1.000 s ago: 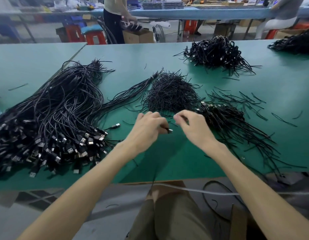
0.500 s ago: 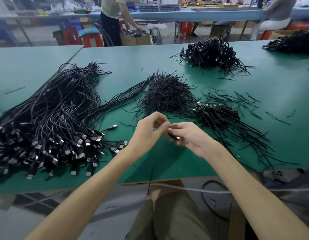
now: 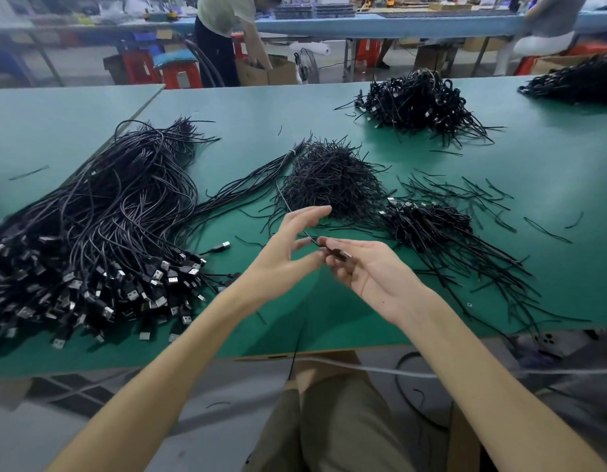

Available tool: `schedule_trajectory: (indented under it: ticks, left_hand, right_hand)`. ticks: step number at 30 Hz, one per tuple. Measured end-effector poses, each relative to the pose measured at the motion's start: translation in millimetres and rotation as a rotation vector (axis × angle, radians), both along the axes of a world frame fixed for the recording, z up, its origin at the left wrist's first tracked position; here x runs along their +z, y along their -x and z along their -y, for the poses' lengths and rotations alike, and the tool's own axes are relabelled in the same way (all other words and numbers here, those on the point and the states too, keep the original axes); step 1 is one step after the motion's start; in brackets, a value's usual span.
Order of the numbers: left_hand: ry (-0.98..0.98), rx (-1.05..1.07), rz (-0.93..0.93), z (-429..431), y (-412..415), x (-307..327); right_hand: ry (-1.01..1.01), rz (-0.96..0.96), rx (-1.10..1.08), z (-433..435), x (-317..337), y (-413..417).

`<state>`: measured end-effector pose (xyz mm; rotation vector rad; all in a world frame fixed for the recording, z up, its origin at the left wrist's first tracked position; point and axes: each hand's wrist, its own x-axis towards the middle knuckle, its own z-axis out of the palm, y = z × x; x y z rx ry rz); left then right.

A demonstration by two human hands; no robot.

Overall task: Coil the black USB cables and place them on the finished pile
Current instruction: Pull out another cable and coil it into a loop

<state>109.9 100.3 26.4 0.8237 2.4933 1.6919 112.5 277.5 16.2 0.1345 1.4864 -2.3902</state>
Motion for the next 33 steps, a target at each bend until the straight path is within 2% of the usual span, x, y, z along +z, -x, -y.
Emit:
schedule_trajectory:
  ticks: [4, 9, 13, 16, 19, 21, 23, 26, 29, 31, 33]
  left_hand:
    - [0.068, -0.09, -0.055, 2, -4, 7]
    - [0.108, -0.018, -0.11, -9, -7, 2]
    - [0.003, -0.052, -0.094, -12, -8, 7]
    - [-0.195, -0.029, 0.004, -15, -12, 13]
    - [-0.417, -0.014, 0.093, -16, -16, 23]
    - [-0.485, -0.069, 0.146, -15, -20, 30]
    - [-0.519, -0.172, 0.212, -15, -25, 37]
    - [-0.336, -0.27, 0.18, -13, -28, 42]
    - [0.114, -0.338, 0.227, -7, -28, 35]
    - [0.342, -0.276, 0.251, -5, -27, 23]
    - [0.361, -0.134, 0.189, -4, -23, 9]
  right_hand:
    - [-0.009, -0.012, -0.011, 7, 3, -7]
    - [0.037, -0.032, 0.04, 16, 2, -17]
    - [-0.017, -0.08, 0.101, 10, 4, -23]
    - [-0.248, -0.252, 0.147, 12, 2, -28]
    - [-0.53, -0.46, 0.065, 18, 0, -26]
    - [-0.75, -0.717, 0.042, 20, -1, -27]
    - [-0.927, -0.885, 0.01, 16, -9, -24]
    - [-1.232, -0.903, 0.037, 8, -18, -16]
    - [-1.309, -0.86, 0.033, -6, -11, -7]
    - [-1.406, -0.9, -0.03, -14, -4, -3]
    - [-1.483, -0.973, -0.116, -19, 0, 1]
